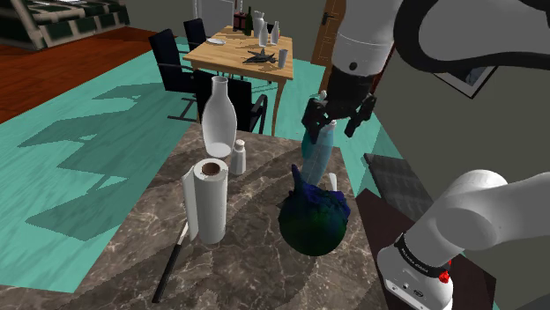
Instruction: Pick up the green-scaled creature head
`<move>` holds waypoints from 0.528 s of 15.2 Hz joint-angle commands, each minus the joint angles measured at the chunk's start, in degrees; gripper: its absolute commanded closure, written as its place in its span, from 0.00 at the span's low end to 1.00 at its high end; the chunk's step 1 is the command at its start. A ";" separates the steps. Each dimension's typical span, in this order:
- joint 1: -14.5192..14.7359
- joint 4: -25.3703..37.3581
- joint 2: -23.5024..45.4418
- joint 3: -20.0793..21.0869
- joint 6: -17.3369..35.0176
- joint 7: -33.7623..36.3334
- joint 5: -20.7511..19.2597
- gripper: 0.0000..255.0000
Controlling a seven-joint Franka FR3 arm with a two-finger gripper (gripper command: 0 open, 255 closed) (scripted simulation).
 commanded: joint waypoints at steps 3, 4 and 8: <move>-2.16 3.12 6.56 7.74 0.01 10.87 1.00 0.00; -2.89 4.12 8.61 9.81 0.14 13.66 1.02 0.00; -4.05 4.45 12.29 13.49 1.93 18.33 0.92 0.00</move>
